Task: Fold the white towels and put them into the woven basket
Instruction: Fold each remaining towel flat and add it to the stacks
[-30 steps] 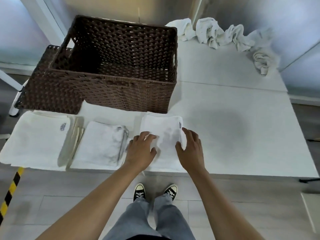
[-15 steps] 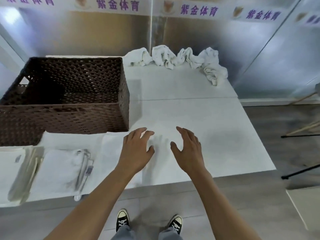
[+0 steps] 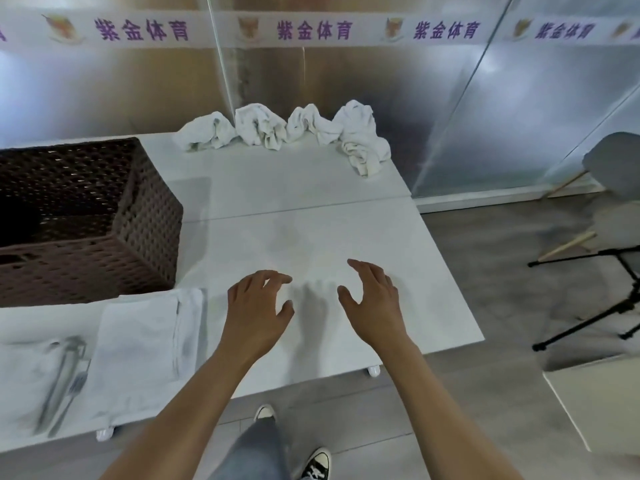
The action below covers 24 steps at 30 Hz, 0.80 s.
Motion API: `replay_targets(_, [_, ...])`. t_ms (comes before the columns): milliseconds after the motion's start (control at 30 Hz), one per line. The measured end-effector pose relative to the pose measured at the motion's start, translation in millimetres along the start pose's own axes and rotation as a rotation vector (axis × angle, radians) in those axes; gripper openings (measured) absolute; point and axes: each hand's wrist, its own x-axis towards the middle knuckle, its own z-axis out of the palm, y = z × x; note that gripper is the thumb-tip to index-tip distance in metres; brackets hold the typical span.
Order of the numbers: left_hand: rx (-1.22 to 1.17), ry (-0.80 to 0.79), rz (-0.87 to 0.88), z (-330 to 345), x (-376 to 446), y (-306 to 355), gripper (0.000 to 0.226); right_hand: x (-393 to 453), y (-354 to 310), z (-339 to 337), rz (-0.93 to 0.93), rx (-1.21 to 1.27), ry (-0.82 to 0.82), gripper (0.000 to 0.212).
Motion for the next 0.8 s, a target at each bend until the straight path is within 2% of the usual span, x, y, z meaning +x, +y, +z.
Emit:
replay_targets(300, [0.024, -0.003, -0.034, 33, 84, 13, 0.037, 87, 38, -6, 0.028, 0.027, -0.04, 0.051])
replay_targets(800, [0.078, -0.127, -0.095, 105, 245, 27, 0.038, 248, 111, -29, 0.089, 0.006, -0.098, 0.049])
